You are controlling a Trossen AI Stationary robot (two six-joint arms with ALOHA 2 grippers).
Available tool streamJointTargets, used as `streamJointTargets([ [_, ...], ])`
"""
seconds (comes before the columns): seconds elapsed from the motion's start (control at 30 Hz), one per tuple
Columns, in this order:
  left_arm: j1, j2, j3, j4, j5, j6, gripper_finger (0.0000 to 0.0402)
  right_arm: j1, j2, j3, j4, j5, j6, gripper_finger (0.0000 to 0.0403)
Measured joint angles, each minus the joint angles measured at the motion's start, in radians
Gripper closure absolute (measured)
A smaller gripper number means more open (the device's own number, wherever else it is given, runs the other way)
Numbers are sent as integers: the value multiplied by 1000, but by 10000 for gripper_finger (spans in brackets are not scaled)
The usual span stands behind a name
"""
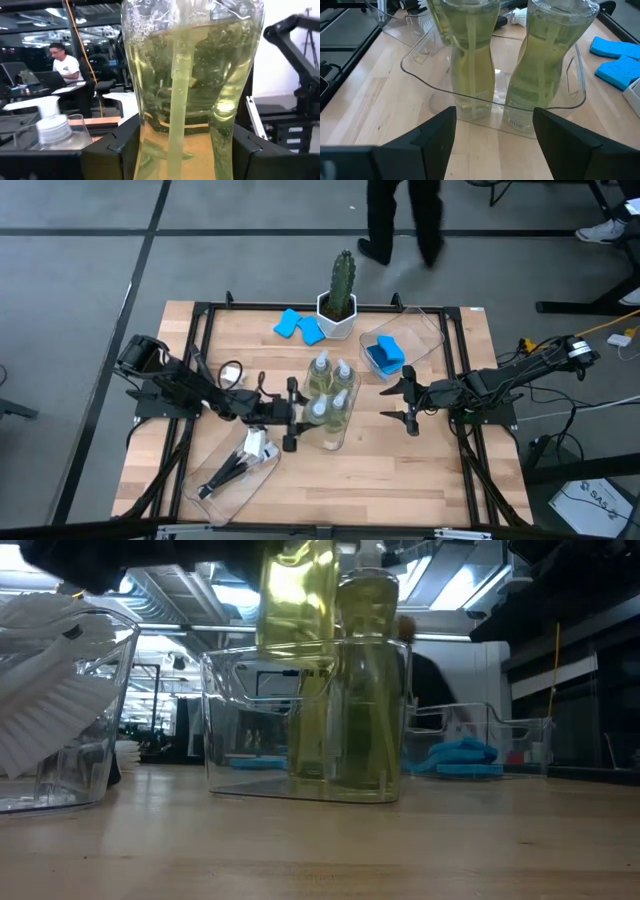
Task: Pick & Place Kitchen Sink Supplies
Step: Put the green soap dispenser into the middle transparent bin
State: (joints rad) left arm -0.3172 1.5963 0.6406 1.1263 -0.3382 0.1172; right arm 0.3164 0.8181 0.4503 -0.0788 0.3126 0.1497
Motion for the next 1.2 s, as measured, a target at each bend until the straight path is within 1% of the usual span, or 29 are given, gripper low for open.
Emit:
streamJointTargets([
  [0.1, 0, 0, -56, 98, -3, -3, 214, 0, 0, 0, 0, 0, 0, 141],
  [0.2, 1, 0, -104, 158, -11, -21, 214, 0, 0, 0, 1, 0, 0, 141],
  [0.4, 1, -1, -157, 191, -66, -52, 214, 0, 0, 0, 8, 3, -1, 141],
  [0.5, 3, -1, -160, 183, -115, -52, 212, 0, 0, 0, 8, 8, -3, 141],
  [0.67, 32, 15, -160, 187, -139, -52, 202, 0, 0, 0, 10, 8, -28, 141],
  [0.8, 63, 67, -158, 248, -176, -75, 202, 0, 0, 0, 10, 8, -30, 141],
  [0.87, 75, 110, -157, 306, -162, -83, 202, 0, 0, 0, 10, 9, -32, 141],
  [1.0, 88, 187, -159, 352, -157, -74, 202, 0, 0, 0, 9, 9, -53, 141],
  [1.2, 115, 269, -120, 357, -169, -94, 202, 0, 0, 0, 8, 9, -54, 141],
])
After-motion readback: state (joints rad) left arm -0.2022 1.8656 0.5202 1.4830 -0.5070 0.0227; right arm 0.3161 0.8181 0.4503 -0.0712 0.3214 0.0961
